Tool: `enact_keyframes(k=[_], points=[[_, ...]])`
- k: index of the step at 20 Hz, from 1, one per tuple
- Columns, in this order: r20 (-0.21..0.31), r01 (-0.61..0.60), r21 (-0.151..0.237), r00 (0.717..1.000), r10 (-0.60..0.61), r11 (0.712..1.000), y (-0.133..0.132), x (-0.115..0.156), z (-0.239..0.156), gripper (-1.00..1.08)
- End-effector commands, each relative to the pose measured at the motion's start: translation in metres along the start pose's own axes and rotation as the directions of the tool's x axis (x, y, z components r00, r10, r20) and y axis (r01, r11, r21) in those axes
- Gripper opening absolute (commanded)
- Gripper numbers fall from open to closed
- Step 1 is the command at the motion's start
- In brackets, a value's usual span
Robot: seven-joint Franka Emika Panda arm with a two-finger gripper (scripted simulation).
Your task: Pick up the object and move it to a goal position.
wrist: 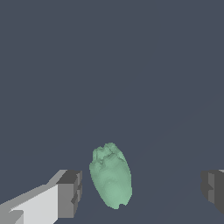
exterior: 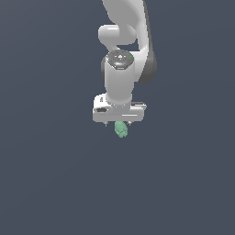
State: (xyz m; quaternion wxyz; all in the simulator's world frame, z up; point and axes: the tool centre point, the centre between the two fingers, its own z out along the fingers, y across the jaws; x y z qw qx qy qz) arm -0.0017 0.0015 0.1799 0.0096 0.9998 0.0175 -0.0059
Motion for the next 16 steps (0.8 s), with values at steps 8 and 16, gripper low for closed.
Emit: enact_keyframes(k=[8, 16], points=[[0.011, -0.055, 0.016, 0.998, 0.054, 0.998, 0.015, 0.000, -0.002, 1.00], [0.013, -0.065, 0.020, 0.998, 0.065, 0.998, 0.018, -0.001, -0.003, 1.00]])
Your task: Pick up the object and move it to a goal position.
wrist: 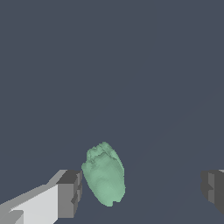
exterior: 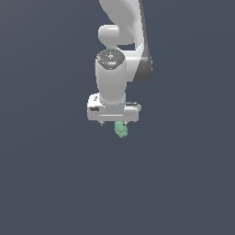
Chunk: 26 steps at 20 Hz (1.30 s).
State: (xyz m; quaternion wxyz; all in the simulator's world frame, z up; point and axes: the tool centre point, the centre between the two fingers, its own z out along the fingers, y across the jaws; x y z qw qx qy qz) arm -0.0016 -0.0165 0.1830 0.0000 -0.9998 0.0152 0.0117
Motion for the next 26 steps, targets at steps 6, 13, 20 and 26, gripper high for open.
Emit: enact_keyframes(k=[6, 13, 20, 26], points=[[-0.002, 0.042, -0.001, 0.999, -0.042, 0.999, -0.003, -0.005, 0.007, 1.00], [-0.007, 0.161, -0.003, 0.987, -0.161, 0.987, -0.011, -0.019, 0.025, 1.00], [-0.015, 0.332, -0.007, 0.943, -0.333, 0.943, -0.023, -0.042, 0.049, 1.00], [-0.019, 0.427, -0.010, 0.904, -0.427, 0.904, -0.030, -0.056, 0.062, 1.00]])
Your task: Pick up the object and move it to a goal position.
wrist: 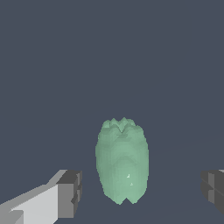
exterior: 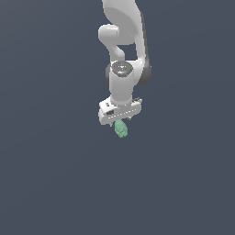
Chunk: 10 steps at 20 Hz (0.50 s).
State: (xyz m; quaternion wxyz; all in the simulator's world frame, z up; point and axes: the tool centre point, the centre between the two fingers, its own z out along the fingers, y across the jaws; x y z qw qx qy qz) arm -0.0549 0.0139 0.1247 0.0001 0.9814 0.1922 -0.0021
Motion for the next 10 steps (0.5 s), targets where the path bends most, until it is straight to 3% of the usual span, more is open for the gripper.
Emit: enact_keyframes(k=[1, 10], points=[[-0.002, 0.035, -0.001, 0.999, -0.035, 0.999, -0.0041, -0.0035, 0.0040, 1.00], [-0.003, 0.060, -0.001, 0.998, -0.060, 0.998, -0.0074, -0.0064, 0.0086, 1.00]])
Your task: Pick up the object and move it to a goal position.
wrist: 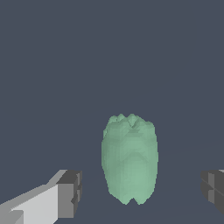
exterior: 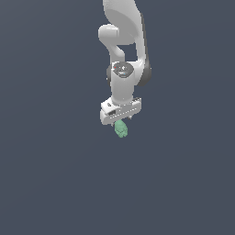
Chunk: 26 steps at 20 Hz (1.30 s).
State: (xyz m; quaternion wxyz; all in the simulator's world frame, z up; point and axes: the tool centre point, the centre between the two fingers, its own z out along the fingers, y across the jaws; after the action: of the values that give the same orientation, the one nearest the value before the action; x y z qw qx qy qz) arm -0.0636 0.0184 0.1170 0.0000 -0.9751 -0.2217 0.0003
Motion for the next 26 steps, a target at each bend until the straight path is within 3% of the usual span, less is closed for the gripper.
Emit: enact_keyframes(k=[1, 16, 17, 26], points=[[0.000, 0.000, 0.000, 1.000, 0.000, 1.000, 0.000, 0.000, 0.003, 1.00], [-0.001, 0.005, 0.000, 1.000, -0.005, 1.000, 0.000, -0.001, 0.050, 1.00], [-0.001, 0.005, 0.000, 1.000, -0.005, 1.000, 0.000, -0.001, 0.050, -1.00], [-0.001, 0.005, 0.000, 1.000, -0.005, 1.000, 0.000, -0.001, 0.050, -1.00]])
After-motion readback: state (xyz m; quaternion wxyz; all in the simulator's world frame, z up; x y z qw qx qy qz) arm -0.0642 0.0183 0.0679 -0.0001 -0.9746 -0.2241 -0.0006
